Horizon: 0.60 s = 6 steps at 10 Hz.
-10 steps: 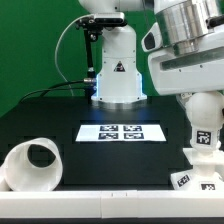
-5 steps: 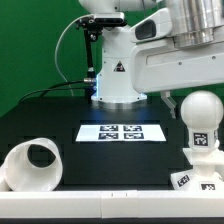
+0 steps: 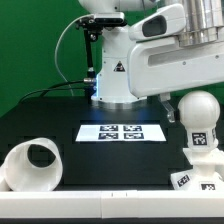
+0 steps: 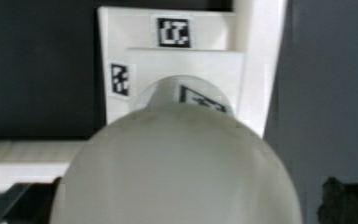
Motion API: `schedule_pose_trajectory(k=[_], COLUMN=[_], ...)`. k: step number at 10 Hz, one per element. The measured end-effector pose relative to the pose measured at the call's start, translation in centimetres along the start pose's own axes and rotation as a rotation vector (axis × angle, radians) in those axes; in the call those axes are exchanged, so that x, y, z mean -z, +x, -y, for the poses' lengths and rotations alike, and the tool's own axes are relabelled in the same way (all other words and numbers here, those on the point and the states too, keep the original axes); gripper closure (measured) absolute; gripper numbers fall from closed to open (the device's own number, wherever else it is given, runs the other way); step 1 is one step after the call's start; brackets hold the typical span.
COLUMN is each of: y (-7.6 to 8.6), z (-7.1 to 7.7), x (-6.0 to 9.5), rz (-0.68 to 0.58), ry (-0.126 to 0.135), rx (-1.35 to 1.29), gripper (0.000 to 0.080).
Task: Assemble lamp
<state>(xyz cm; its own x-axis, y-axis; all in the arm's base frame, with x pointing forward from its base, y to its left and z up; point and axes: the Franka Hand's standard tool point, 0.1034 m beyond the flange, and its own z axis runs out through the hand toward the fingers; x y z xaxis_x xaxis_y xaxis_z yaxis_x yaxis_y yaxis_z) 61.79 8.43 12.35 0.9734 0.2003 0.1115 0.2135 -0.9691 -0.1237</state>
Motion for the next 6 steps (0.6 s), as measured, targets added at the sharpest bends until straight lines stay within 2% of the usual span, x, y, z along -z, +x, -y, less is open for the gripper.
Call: schedule_pose_trajectory(k=[2, 3, 4, 6], y=[0.04, 0.04, 0.04, 0.05], z=[0.07, 0.08, 0.08, 0.04], x=[-0.08, -0.08, -0.09, -0.07], rz=[-0.002, -0.002, -0.002, -0.003], ry=[-0.001, -0.001, -0.001, -0.001], rx=[0.046, 0.034, 0.035, -0.072], gripper=[0.0101, 0.0191, 0.0225, 0.0225])
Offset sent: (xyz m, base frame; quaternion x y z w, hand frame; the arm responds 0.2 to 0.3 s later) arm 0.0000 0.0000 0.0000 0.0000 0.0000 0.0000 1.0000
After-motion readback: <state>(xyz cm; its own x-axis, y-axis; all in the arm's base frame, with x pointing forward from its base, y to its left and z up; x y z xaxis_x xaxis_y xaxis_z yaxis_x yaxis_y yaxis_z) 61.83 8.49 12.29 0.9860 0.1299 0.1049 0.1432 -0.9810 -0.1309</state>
